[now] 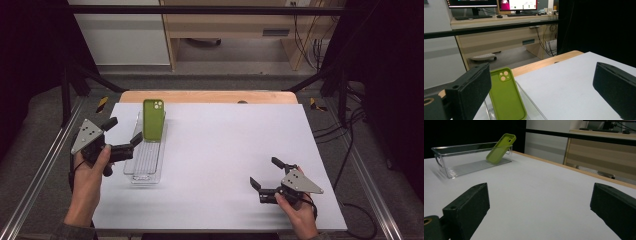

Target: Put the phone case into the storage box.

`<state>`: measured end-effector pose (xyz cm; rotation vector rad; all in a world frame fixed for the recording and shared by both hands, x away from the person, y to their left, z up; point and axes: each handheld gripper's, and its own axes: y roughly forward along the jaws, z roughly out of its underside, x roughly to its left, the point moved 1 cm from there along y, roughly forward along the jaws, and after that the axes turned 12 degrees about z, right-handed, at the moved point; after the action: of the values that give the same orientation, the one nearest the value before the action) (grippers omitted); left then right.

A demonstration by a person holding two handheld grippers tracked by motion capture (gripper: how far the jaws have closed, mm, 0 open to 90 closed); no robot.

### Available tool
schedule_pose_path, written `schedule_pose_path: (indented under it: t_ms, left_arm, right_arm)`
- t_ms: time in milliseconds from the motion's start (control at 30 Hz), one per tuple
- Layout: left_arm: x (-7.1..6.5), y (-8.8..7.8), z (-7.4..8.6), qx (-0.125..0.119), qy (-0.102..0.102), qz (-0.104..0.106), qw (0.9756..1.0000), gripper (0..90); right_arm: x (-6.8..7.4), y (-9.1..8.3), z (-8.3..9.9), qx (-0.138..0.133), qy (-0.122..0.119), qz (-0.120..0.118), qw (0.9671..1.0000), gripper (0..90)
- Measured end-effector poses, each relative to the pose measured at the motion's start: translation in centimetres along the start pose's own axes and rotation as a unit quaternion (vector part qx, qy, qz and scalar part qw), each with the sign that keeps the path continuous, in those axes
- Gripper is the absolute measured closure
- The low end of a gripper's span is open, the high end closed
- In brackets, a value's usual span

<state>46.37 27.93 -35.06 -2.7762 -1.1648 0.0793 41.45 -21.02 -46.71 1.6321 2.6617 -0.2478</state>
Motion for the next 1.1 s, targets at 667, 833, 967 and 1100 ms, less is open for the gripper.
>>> schedule_pose_path:
  t_ms: [667,833,967,1100]
  left_arm:
    - [-1.0,-1.1,2.6,-0.017,0.009,0.0,0.9998,1.6]
    - [-1.1,-1.4,3.0,-0.021,0.016,-0.001,0.9996,1.5]
    - [-1.4,-1.6,3.3,-0.032,0.031,0.005,0.999,1.5]
    - [-1.6,-1.5,3.7,-0.031,0.03,0.009,0.999,1.5]
  right_arm:
    - [0.1,0.0,0.0,0.0,-0.001,-0.001,1.0,2.7]
    - [0.1,0.0,0.0,0.001,-0.002,-0.001,1.0,2.7]
    - [0.1,0.0,0.0,0.0,-0.002,-0.001,1.0,2.7]
    - [0.1,0.0,0.0,0.0,-0.002,-0.001,1.0,2.7]
